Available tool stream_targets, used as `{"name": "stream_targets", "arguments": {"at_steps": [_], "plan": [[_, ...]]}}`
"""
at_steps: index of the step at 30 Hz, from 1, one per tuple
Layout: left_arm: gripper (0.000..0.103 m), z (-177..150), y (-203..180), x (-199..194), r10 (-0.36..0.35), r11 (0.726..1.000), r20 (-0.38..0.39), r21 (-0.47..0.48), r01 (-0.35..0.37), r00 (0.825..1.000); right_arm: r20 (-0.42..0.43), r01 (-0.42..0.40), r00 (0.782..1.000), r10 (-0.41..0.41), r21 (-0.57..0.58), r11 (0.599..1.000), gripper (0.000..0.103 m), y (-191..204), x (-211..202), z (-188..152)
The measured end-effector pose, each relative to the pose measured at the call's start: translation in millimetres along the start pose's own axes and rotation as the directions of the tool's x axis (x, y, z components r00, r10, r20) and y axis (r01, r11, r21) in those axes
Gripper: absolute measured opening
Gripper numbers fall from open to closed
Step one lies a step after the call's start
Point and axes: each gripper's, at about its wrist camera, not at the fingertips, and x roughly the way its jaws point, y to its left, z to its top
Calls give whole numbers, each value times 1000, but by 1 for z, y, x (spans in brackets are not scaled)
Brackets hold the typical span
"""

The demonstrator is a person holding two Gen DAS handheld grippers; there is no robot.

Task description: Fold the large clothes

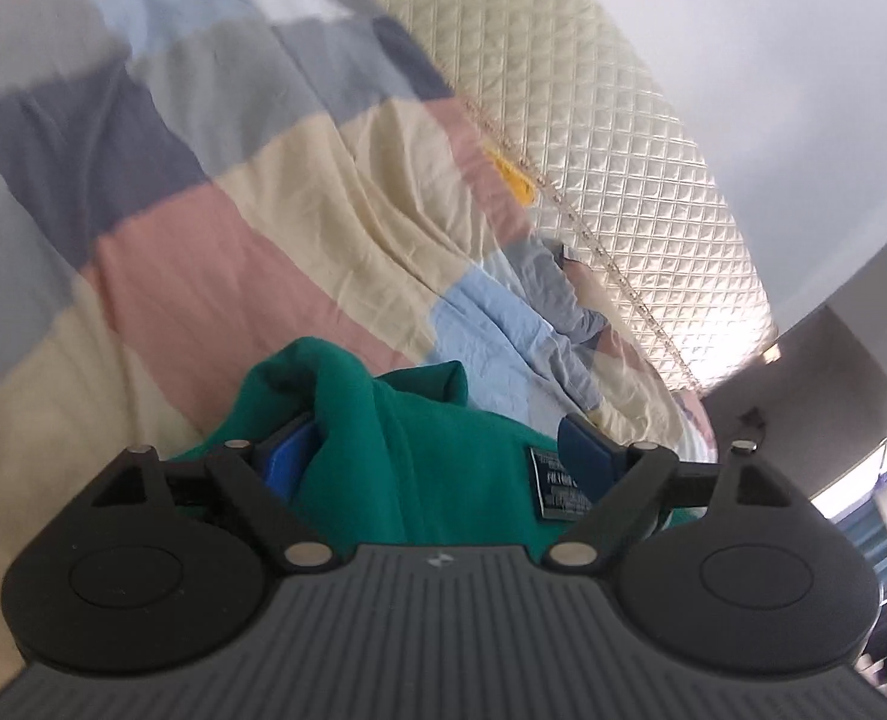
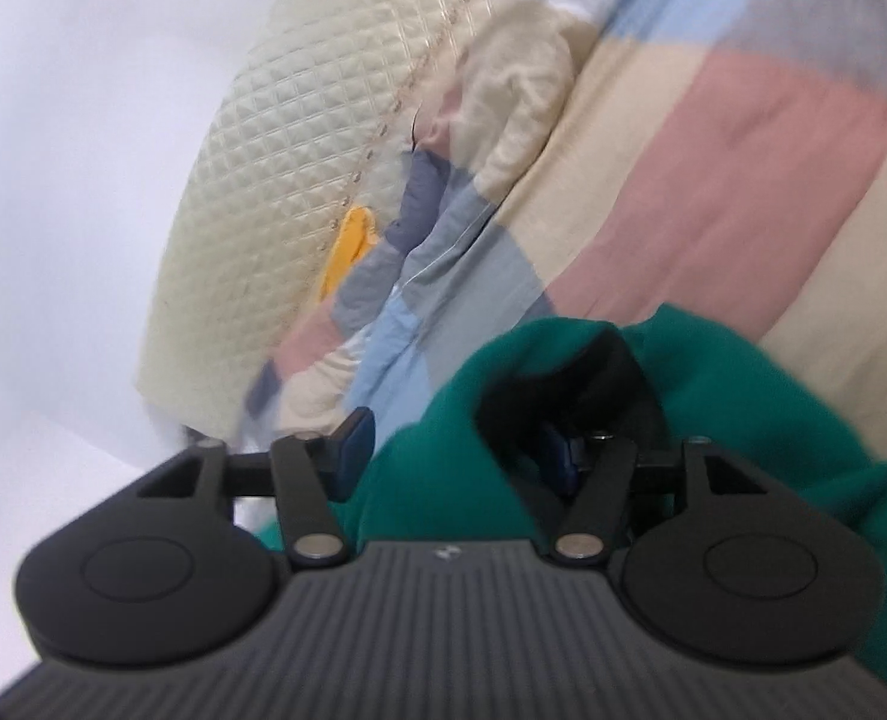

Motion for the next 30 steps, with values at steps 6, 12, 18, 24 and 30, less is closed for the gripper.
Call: {"name": "stream_targets", "arguments": {"at_steps": [6,12,18,24,30], "plan": [[88,-21,-22,-44,137,974,46,175,-143,990,60,84,995,-78,-102,991,60,19,-48,-17],[88,-51,-53,-71,163,931,32,327,-164,986,90,125,990,-105,-255,959,61,45,-80,-41],[87,-96,-80,-59,150,881,-53,459,-110,987,52,109,994,-97,-372,922,61,63,-83,-72],[87,-116,-79,-26,222,843,-76,515,-152,972,-45,98,989,-139,-500,861,59,74,-46,-93],[87,-112,-82,-2,253,815,-35,546,-194,967,-80,132,973,-215,-572,810,52,70,-13,-99]]}}
